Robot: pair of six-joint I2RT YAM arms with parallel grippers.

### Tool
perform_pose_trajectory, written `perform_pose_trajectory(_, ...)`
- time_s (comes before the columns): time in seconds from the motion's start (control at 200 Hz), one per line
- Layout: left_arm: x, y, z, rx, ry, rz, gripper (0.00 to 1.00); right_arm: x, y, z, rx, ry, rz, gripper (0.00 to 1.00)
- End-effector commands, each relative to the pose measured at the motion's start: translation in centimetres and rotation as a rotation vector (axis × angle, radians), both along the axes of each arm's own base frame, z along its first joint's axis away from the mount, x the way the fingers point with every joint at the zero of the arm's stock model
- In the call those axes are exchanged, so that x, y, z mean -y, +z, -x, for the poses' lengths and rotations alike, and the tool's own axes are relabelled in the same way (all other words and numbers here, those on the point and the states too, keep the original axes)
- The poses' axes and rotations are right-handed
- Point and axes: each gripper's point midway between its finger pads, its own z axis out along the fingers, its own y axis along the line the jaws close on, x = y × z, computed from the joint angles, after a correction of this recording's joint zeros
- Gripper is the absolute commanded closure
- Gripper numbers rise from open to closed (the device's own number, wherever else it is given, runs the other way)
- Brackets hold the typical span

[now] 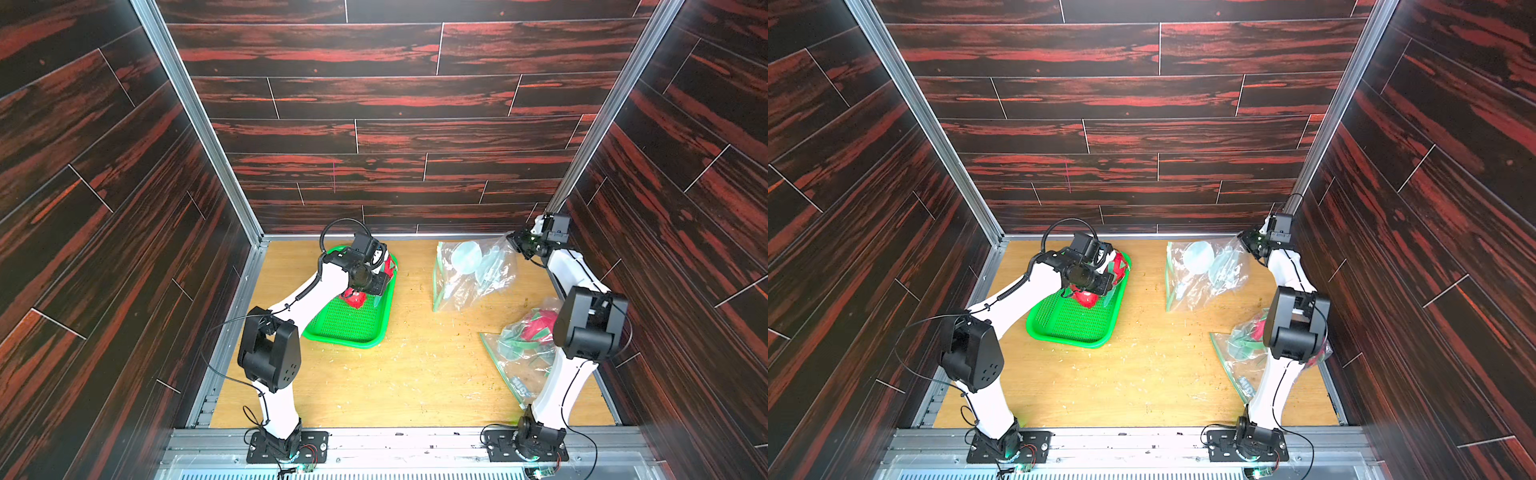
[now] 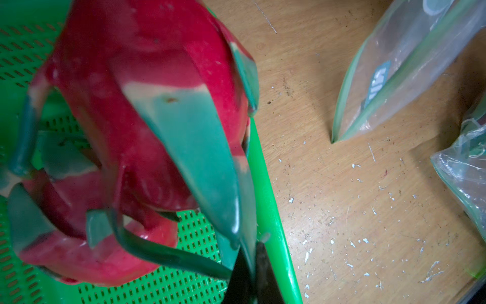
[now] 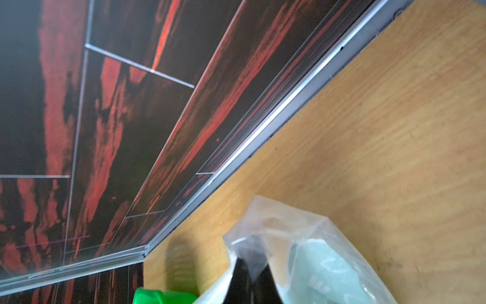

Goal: Open the zip-top bag and take out the dragon fruit
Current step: Place the zipper food storage bag at the center of the board.

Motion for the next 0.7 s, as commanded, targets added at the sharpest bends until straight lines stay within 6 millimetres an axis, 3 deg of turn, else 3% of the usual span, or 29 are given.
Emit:
perform_pose_trajectory(0.0,-0.9,-1.5,0.0,-0.058,0.023,-0.044,1.00,0.6,-0.5,-1.0,-0.021,-0.023,-0.006,1.00)
perform_pose_trajectory(0.215,-3.4,-2.4,-0.7,-0.069,0.168,-0.126,1.00,1.0,-1.2,-2.0,-0.040,-0.029,0.008,0.96)
perform_pose_trajectory(0.376,-3.2,-1.4,-0.6,-0.046,0.183,-0.087,1.00,0.9,-1.2,-1.9,-0.047,-0.011,0.011,0.82)
perform_pose_trajectory(0.596,-2.5,-0.5,-0.1,-0.042,0.182,-0.026,1.00,-0.1,2.0,-0.3,-0.020,0.053,0.024,0.54)
perform_pose_trajectory(0.691,-2.1,-0.9,-0.5,-0.037,0.171,-0.010,1.00,-0.5,3.9,1.0,-0.012,0.079,0.036,0.47)
